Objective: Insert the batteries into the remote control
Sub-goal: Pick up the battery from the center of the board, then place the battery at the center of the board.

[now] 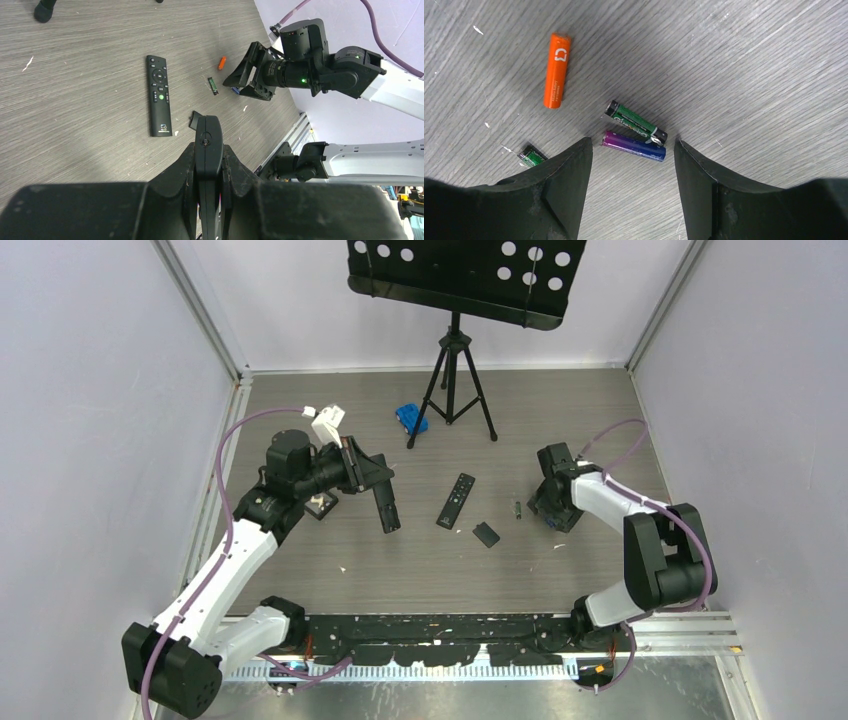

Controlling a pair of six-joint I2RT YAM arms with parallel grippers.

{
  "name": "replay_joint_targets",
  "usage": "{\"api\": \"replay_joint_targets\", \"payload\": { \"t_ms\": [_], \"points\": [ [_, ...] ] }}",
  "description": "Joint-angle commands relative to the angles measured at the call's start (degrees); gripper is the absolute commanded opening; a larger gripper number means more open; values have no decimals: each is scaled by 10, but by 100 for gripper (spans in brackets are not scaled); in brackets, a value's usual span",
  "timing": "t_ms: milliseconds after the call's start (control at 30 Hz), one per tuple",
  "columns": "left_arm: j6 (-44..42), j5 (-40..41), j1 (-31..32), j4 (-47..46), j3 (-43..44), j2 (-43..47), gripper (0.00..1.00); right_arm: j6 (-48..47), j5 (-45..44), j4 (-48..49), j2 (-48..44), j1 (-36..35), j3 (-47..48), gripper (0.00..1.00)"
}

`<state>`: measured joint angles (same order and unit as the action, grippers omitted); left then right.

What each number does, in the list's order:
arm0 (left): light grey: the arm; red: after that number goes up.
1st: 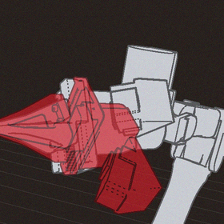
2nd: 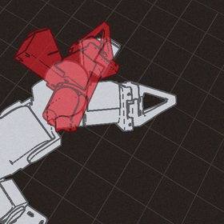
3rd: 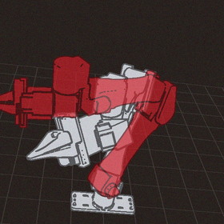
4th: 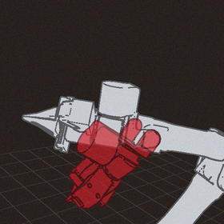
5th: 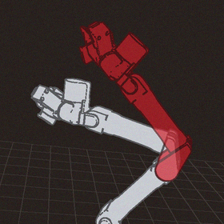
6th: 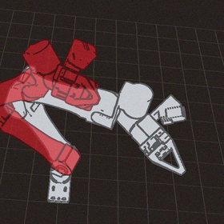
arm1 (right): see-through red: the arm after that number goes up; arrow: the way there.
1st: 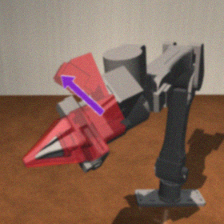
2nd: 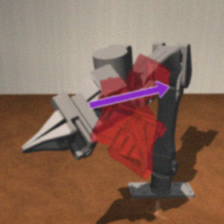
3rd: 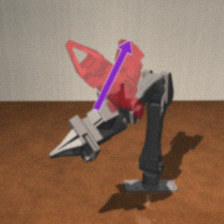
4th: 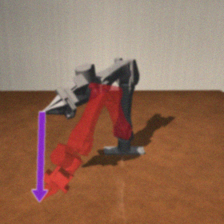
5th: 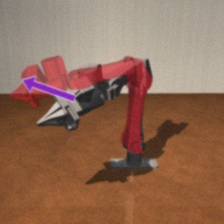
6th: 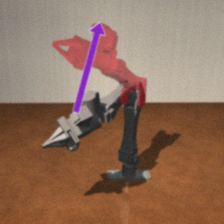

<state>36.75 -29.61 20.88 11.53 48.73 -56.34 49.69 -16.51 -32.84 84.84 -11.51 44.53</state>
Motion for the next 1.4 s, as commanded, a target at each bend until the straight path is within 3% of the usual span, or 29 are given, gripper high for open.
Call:
{"api": "replay_joint_targets", "payload": {
  "t_ms": [0,133,333,533,767,967,1200,1367],
  "points": [
    [-14,-1,0,-10,3,12,0,9,-18,8,21,3,20,66],
    [-15,0,0,-10,2,11,0,9,-28,-5,26,2,27,64],
    [-16,0,0,-9,1,11,0,-4,-20,-22,19,3,32,49],
    [-18,1,0,-6,0,16,0,-66,47,-20,-4,2,27,37],
    [-19,2,0,-3,4,14,0,-144,106,-51,-52,-31,35,34],
    [-20,6,0,0,10,14,0,-180,131,-59,-87,-134,67,34],
    [-24,16,0,19,17,20,0,-245,92,-69,5,-272,124,35],
    [-36,42,0,49,21,35,0,-287,86,-88,83,-325,165,35]
  ]
}}
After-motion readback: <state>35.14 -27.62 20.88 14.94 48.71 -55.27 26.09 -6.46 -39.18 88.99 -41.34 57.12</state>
